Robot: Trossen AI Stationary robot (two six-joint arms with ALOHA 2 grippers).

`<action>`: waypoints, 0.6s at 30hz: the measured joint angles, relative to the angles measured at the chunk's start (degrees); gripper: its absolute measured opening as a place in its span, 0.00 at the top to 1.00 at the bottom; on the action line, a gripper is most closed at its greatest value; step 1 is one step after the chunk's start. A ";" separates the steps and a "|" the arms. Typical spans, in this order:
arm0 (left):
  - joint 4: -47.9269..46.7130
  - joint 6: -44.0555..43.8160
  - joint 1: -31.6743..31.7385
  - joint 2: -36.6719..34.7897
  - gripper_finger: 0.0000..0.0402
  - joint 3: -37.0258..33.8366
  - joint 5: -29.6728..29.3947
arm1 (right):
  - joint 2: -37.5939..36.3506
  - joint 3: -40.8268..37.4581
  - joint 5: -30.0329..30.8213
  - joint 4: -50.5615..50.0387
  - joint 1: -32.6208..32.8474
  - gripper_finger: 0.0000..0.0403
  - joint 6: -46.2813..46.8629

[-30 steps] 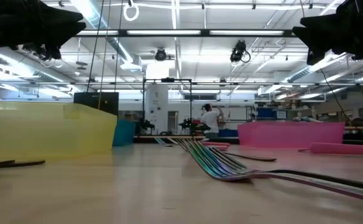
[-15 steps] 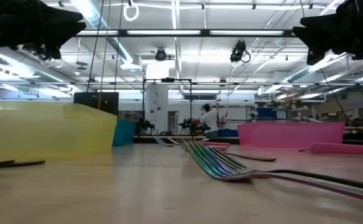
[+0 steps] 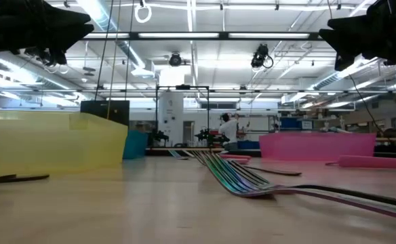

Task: Sort silverware by color (type)

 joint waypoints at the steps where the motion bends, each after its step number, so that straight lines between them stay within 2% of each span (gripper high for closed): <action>1: 0.00 0.00 0.00 -0.01 0.67 -0.01 0.00 | 0.01 0.00 0.00 0.00 0.01 0.65 0.00; 12: 0.00 0.00 0.02 -0.02 0.67 -0.02 -0.02 | 0.00 0.00 0.22 0.00 0.00 0.65 0.00; 18: 1.64 2.78 0.05 0.00 0.67 -0.02 0.00 | 0.00 0.00 3.56 0.02 0.00 0.65 0.00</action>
